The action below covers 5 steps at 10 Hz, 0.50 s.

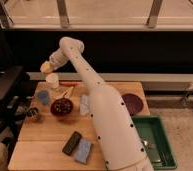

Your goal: Place apple in paper cup

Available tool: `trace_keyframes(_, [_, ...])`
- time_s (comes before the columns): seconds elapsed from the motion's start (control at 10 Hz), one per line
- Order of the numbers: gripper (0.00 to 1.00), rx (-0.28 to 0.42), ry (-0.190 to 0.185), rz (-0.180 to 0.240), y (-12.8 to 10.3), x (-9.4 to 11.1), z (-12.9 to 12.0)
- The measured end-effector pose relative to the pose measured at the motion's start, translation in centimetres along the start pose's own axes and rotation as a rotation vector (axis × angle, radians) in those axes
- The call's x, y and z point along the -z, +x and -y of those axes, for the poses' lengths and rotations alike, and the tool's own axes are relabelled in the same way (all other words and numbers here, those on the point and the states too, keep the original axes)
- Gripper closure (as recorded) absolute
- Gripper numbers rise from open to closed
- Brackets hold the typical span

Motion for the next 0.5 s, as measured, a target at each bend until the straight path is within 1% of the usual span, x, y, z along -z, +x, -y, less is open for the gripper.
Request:
trace_keyframes(0.2, [0.24,-0.026,-0.011,-0.001,-0.69,0.70,-1.31])
trace_keyframes(0.5, [0.24,-0.030,-0.008,0.000,-0.75,0.52,-1.13])
